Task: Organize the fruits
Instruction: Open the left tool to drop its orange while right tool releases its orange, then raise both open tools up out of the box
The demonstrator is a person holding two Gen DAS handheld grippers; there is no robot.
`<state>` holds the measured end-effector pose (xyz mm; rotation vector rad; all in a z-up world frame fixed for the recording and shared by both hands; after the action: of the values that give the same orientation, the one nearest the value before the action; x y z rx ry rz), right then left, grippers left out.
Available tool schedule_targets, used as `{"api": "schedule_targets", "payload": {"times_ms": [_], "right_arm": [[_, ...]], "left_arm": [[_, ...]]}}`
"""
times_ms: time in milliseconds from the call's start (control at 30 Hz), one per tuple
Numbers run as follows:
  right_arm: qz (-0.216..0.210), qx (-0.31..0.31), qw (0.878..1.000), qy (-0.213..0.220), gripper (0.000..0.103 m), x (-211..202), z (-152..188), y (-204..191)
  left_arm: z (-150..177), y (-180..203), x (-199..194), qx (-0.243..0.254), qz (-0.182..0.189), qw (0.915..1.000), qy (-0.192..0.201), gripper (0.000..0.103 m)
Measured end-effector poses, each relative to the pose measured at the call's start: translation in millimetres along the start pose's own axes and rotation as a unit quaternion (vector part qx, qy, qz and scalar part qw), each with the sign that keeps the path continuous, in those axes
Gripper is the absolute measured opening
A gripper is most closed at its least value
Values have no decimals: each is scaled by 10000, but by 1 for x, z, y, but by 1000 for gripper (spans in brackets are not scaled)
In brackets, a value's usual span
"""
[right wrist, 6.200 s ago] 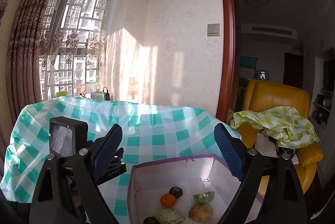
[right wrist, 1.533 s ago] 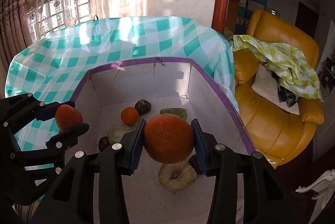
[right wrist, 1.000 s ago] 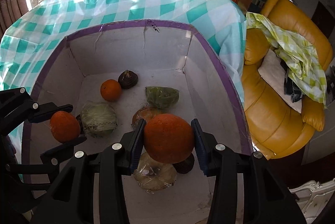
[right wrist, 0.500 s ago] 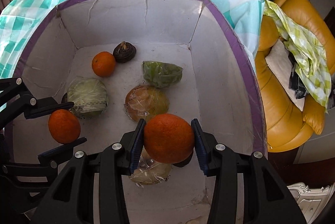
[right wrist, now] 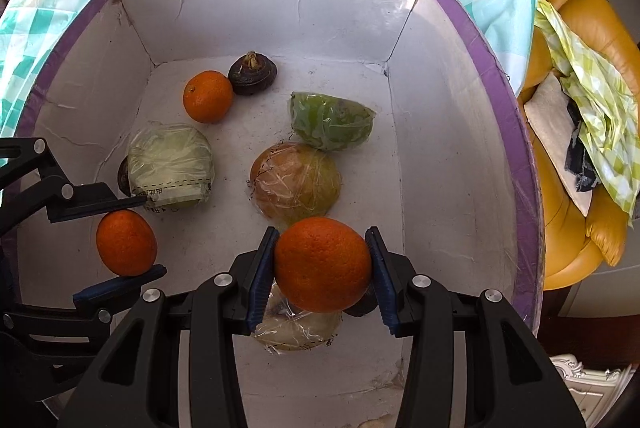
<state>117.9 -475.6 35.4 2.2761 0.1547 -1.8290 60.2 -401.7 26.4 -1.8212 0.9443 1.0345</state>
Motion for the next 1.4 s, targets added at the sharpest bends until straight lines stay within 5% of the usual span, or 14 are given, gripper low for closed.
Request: {"api": "schedule_targets", "payload": {"times_ms": [233, 333, 400, 467, 667, 967, 1100, 1400], "right_arm": [[33, -200, 9997, -169, 45, 5, 0, -5], [66, -176, 9998, -109, 56, 3, 0, -5], [74, -197, 9998, -64, 64, 1, 0, -5], [126, -222, 9997, -9, 71, -1, 0, -6], [237, -36, 9992, 319, 85, -13, 2, 0], [595, 821, 9887, 1103, 87, -37, 12, 21], [450, 1222, 9808, 1452, 87, -49, 20, 27], [828, 1782, 9539, 2270, 87, -100, 54, 21]], "left_arm": [[0, 1, 2, 79, 7, 10000, -16, 40], [0, 1, 2, 69, 23, 10000, -4, 43], [-2, 0, 3, 60, 6, 10000, 9, 50], [-3, 0, 3, 51, -36, 10000, 39, 74], [0, -2, 1, -136, -122, 9998, 119, 95], [8, -16, -6, -955, -544, 9934, 339, 100], [11, -25, -18, -1488, -342, 9869, 529, 100], [17, -6, -46, -1915, -121, 9776, 865, 100]]}}
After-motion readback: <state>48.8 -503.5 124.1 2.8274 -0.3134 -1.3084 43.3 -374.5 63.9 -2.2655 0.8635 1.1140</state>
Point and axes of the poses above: each gripper's, at about its wrist camera, not at the fingertips, and x roughly the way its jaws point, y to its right, z to its underside, the point moved 3 cm from there along x, roughly the way its jaws point, and after that the axes turned 4 degrees about -y, right-handed, at the moved point
